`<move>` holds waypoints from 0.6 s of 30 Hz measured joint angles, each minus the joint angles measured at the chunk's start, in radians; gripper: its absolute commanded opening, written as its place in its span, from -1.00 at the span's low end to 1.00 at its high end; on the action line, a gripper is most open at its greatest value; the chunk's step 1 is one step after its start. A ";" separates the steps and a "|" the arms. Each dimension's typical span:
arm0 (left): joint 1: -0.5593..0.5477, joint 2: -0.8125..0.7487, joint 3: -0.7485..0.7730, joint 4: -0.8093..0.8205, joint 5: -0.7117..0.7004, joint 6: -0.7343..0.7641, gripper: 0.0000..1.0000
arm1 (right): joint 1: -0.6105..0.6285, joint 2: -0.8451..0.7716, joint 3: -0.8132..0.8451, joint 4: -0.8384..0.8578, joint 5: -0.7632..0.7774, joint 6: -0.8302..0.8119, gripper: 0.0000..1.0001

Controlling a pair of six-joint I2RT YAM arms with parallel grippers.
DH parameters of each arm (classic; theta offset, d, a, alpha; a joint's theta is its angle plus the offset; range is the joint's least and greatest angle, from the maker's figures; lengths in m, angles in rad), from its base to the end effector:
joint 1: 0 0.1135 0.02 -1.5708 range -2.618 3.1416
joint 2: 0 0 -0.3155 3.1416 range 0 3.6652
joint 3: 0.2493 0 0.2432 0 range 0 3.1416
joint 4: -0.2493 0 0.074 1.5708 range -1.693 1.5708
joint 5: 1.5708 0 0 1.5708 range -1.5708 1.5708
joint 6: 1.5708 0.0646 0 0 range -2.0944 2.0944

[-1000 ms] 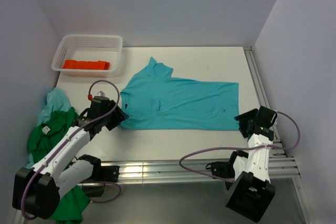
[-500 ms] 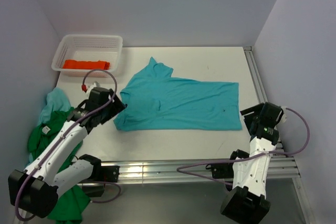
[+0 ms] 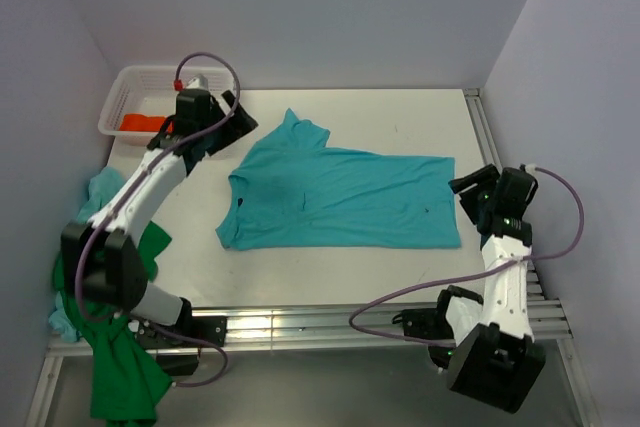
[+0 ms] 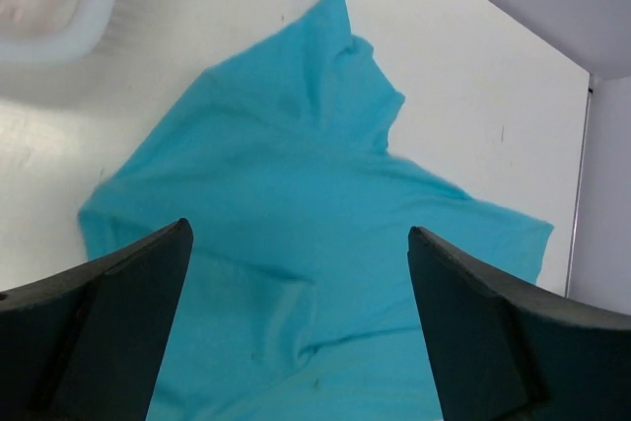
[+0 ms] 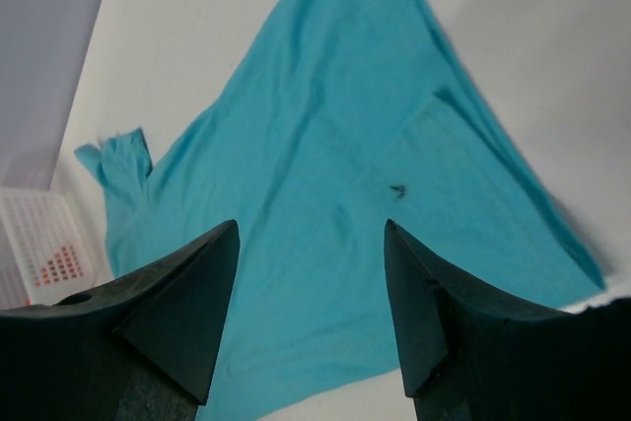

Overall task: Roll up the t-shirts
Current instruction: Fold the tshirt

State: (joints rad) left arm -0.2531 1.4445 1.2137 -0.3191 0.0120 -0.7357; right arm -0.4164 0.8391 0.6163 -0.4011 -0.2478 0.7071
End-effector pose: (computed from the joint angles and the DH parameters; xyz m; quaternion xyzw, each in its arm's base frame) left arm 0.3305 -0.0863 0.3586 -0.2056 0.8479 -0.2364 0.4276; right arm 0.1557 -0.0515 0.2749 0.4228 0.7775 0.1744 0.4318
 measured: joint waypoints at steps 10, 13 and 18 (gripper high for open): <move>0.040 0.502 0.416 0.056 0.159 0.132 0.98 | 0.190 0.321 0.212 0.088 0.056 -0.031 0.45; 0.040 0.612 0.510 0.100 0.238 0.201 0.94 | 0.190 0.368 0.248 0.105 0.069 -0.043 0.43; 0.040 0.799 0.663 0.117 0.295 0.248 0.78 | 0.192 0.436 0.294 0.126 0.085 -0.066 0.41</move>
State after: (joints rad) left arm -0.2127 2.2436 1.8767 -0.2020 0.3069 -0.4881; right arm -0.2245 1.2751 0.9104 -0.2752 -0.1627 0.6407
